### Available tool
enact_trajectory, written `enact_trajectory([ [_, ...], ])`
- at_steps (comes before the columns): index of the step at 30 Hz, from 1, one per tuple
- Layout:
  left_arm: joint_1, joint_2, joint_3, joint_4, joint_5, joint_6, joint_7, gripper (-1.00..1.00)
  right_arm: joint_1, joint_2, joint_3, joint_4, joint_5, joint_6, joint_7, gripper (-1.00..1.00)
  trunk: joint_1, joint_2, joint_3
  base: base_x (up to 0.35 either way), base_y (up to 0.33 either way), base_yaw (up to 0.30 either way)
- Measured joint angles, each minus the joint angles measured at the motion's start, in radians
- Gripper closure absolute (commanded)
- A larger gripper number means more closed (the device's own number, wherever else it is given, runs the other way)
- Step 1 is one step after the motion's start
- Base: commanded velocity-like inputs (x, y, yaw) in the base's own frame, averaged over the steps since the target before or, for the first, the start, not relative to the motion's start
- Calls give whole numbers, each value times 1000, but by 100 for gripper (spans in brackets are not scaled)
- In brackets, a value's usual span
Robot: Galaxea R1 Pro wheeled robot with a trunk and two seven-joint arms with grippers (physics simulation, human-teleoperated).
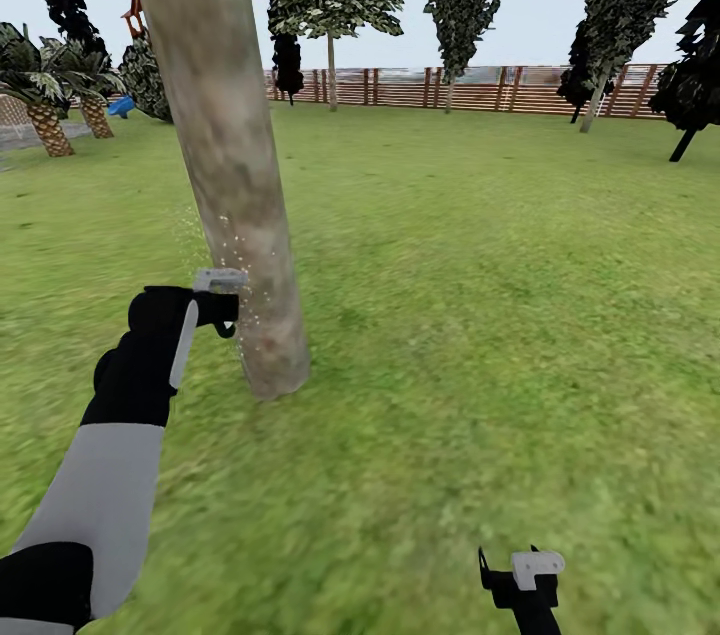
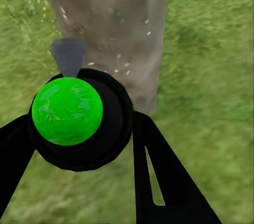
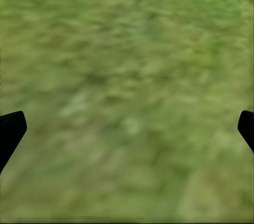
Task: In the garden, pick up the pesticide atomizer on the floor and spray pesticide onto both trees until each tree trunk is fully covered.
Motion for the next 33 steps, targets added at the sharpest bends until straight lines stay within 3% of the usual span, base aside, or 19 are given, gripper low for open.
enact_trajectory([
  [3, -2, -27, -8, -13, 3, 0, 0, 100, 0, 1, 0, 6, 0, 0, 0, -100, 0, 0, 0, 0, 0, 0],
  [11, 2, -7, 2, -35, -6, 1, 0, 100, 0, 1, 0, 6, 0, 0, 0, -100, 0, 0, 0, 0, 0, 0],
  [19, 5, -26, -9, -41, 0, 0, 0, 100, 0, 1, 0, 6, 0, 0, 0, -100, 0, 0, 0, -106, 0, 0],
  [25, 19, -24, -10, -69, -2, 0, 0, 100, 0, 1, 0, 6, 0, 0, 0, -100, 0, 0, 0, -13, 0, 0],
  [27, 75, -13, -9, -56, -1, -1, 0, 100, 0, 1, 0, 6, 0, 0, 0, -100, 0, 0, 0, 0, 0, 0],
  [33, 202, -19, -9, -23, -1, -17, 1, 100, 0, 1, 0, 6, 0, 0, 0, -100, 0, 0, 0, 0, 0, 0],
])
